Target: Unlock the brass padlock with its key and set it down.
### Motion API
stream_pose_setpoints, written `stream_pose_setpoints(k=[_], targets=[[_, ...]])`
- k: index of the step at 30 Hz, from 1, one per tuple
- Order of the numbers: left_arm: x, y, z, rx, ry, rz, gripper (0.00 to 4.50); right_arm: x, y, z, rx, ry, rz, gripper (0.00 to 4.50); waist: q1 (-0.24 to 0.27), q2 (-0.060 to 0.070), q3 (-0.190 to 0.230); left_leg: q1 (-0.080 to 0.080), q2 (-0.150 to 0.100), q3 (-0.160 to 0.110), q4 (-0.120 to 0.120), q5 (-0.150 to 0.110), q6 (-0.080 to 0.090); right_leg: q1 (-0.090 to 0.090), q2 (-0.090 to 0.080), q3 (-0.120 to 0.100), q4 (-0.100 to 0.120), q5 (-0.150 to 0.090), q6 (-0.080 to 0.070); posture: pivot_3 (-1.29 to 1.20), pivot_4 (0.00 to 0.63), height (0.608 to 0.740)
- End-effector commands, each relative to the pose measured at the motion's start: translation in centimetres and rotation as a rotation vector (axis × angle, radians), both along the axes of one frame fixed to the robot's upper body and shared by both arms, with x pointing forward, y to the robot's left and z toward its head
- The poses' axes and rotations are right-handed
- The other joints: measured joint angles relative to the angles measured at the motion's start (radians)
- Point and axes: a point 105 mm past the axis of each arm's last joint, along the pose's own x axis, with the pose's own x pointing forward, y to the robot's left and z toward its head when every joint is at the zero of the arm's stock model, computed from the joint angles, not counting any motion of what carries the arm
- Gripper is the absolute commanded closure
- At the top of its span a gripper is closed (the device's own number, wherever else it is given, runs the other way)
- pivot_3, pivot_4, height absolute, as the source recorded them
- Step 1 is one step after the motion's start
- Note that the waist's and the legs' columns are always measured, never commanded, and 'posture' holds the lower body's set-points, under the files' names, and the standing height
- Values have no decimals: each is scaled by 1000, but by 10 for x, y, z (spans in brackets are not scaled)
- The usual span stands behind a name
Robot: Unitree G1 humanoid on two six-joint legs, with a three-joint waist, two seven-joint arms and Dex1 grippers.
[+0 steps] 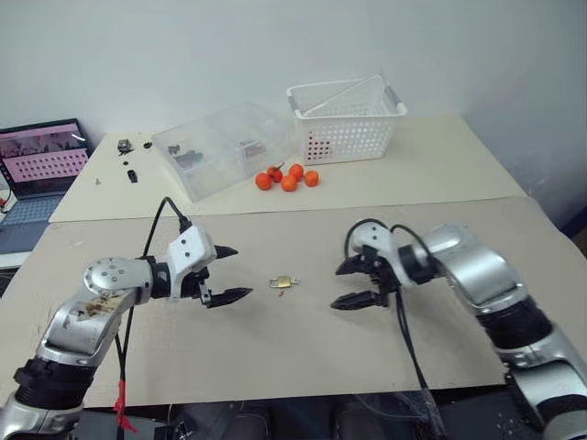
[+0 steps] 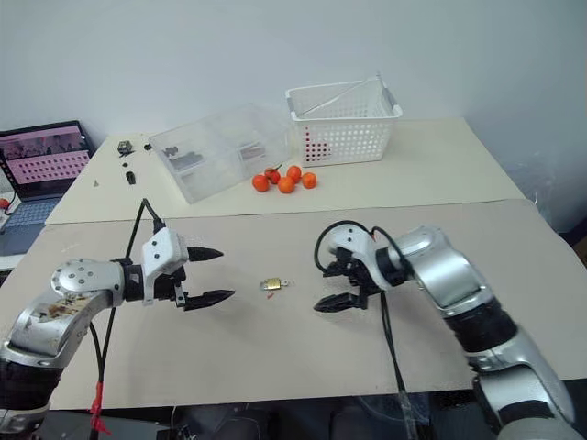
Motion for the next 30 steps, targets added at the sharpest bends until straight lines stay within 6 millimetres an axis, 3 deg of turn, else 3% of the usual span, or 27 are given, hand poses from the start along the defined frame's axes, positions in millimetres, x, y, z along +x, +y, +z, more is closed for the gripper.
stream_pose_setpoints(k=[1,10,21,30], targets=[[10,-6,-10,42,-55,-61,0,-5,-5,16,36,-20,-3,39,-1,0,0,0,0,1,0,0,0,0,0,0,0,0,0,0,150,740],[49,-43,-28,6,-123,-129,0,-17,-19,19,66,-11,-107,39,-2,-2,0,-4,0,3,3,-1,2,-1,0,1,0,0,0,0,150,740],[55,-64,-44,51,-116,-235,0,-25,-28,21,80,-25,-219,39,-1,-2,-1,-4,1,4,5,-2,4,-1,1,0,1,0,0,0,150,740],[58,-64,-55,87,-104,-222,0,-19,-29,22,81,-52,-262,39,-1,-2,-1,-4,0,4,6,-3,5,0,1,0,1,0,0,0,150,740]])
